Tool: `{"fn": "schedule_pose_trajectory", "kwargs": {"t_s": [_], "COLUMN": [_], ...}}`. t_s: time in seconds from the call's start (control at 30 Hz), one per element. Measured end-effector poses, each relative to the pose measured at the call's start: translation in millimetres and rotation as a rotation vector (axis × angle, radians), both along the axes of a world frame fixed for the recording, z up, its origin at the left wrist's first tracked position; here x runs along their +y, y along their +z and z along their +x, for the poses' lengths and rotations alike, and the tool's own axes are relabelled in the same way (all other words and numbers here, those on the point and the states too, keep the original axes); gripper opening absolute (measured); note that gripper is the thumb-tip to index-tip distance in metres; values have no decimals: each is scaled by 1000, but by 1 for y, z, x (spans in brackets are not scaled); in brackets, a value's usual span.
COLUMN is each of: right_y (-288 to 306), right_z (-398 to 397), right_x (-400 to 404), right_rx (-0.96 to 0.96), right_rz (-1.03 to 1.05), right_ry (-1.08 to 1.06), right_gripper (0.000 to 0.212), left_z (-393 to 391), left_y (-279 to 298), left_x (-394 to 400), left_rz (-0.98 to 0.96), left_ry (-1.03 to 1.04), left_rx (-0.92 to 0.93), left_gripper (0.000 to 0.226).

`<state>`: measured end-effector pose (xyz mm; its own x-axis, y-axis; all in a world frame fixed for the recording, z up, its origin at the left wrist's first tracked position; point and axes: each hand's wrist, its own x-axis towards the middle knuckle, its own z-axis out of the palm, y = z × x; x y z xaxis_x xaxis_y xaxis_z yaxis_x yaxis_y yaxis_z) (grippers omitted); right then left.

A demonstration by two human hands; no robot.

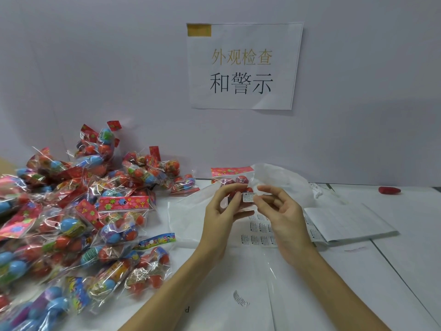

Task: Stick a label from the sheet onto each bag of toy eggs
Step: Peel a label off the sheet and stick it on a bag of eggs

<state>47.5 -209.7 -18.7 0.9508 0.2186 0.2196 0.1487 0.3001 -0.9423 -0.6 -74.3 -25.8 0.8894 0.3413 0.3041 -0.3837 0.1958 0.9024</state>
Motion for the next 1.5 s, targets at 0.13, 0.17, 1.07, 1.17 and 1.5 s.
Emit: {"fn": "schedule_pose_trajectory", "kwargs": {"t_s": [0.13,0.17,1.07,1.17,1.5], "right_y": [0,0,12,12,19], "right_z": [0,0,-1,-2,7], "right_x": [0,0,-4,-5,-19], "right_rx": [-6,-7,29,101,120], "right_rz": [-18,-20,-141,-112,-39], "right_ry": [-9,-9,58,141,69], "right_gripper": [24,24,43,45,39], "left_z": [0,0,-1,2,-2], "left_y": [1,1,3,3,1], "left_x": [-2,-2,0,2,8], "left_rz": [9,12,-311,-217,201], "left_ry": [12,14,-210,-100,-197], "left_rx": [-9,-11,21,102,219], "left_gripper": [19,19,87,68,30]}}
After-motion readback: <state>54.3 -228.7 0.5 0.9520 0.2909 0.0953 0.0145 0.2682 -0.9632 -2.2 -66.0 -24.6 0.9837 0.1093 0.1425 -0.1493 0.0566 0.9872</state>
